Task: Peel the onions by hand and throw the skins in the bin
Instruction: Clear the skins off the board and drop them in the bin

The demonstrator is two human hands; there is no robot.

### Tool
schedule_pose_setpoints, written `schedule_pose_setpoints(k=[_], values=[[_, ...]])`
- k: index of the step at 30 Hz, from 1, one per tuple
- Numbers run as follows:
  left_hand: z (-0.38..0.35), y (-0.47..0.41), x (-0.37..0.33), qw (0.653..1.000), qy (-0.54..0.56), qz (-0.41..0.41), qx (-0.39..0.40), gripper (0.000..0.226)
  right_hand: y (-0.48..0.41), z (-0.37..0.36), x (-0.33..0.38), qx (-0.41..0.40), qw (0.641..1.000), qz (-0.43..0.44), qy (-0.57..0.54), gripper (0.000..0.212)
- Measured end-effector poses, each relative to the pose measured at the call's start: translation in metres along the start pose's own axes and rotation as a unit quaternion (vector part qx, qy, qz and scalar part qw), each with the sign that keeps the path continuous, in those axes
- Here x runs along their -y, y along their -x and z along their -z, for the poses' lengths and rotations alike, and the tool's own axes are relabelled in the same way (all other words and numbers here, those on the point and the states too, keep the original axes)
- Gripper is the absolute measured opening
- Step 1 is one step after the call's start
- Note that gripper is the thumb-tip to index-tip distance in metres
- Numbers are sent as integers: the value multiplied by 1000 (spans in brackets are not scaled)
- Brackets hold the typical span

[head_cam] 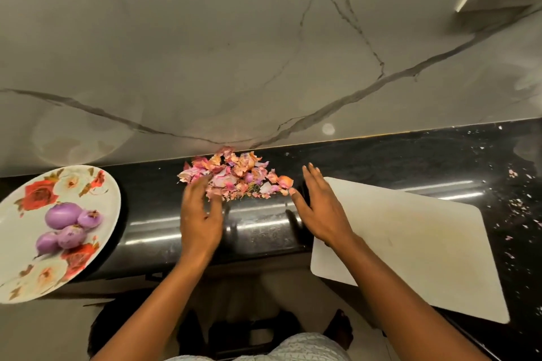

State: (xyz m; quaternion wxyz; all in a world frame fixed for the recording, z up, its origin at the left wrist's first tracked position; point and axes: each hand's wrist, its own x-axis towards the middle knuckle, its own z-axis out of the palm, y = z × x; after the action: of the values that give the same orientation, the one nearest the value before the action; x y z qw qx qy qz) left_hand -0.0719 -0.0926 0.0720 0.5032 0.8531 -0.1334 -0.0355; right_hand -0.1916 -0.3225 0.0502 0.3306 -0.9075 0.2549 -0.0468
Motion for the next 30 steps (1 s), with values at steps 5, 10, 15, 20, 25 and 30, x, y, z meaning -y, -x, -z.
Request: schedule_pose_setpoints(k=[5, 10, 15, 20, 25, 30], values=[[24, -52, 43, 992, -113, 52, -6, 60, -55, -16, 0, 8, 998, -28, 64, 82], [35, -98, 81, 973, -208, 95, 39, 74, -80, -37, 14, 4, 995, -48, 83, 86], [41, -120, 96, 965, -217, 133, 60, 79, -73, -88, 57, -13, 996, -23, 89, 82], [19, -108, 96, 972, -205, 14, 111, 84, -80, -117, 95, -37, 999, -23, 13, 78], [13, -98, 84, 979, -109, -18, 169, 65, -75, -118, 108, -12, 996, 38, -82, 66], [31, -105, 95, 995, -98, -24, 25, 69, -73, -93, 83, -97, 984, 3, -151, 51]])
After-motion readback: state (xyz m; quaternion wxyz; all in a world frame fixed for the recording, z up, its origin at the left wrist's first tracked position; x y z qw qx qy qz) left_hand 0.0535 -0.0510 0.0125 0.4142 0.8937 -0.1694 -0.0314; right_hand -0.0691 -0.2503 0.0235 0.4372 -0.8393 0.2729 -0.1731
